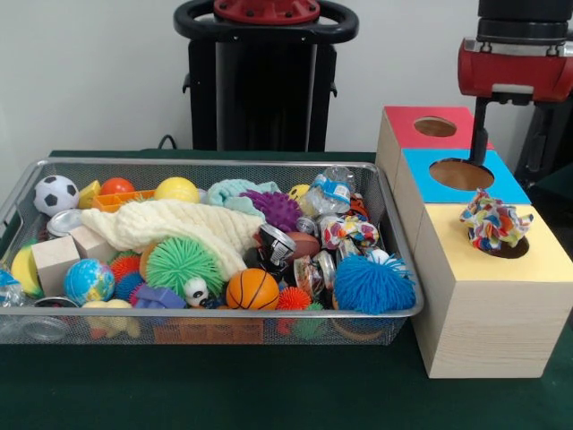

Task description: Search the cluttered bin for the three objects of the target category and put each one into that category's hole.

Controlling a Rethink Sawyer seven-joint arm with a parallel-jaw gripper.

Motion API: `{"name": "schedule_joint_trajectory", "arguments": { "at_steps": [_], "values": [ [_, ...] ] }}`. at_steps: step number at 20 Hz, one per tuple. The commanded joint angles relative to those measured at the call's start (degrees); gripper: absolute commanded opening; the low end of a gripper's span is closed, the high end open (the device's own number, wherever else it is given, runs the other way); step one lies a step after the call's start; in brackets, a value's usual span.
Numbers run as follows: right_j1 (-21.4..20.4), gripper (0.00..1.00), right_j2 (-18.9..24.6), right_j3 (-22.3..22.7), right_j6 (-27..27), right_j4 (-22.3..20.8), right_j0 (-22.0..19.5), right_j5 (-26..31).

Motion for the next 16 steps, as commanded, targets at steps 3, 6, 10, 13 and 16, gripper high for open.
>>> {"name": "schedule_joint_trajectory", "arguments": {
  "at_steps": [3, 6, 10, 13, 16],
  "values": [
    [-0.12, 1.00, 3.70, 5.55, 2.92, -0.88, -0.81, -0.79],
    [1.64, 1.00, 2.82, 3.24, 3.17, -1.54, -0.67, -1.14],
    [5.68, 1.00, 2.52, 0.68, 2.85, -3.01, -1.34, -5.10],
    [5.74, 1.00, 2.76, 0.45, 2.03, -3.12, -1.82, -5.03],
    [5.21, 1.00, 2.69, 0.25, 1.13, -3.20, -2.14, -4.16]
  ]
}}
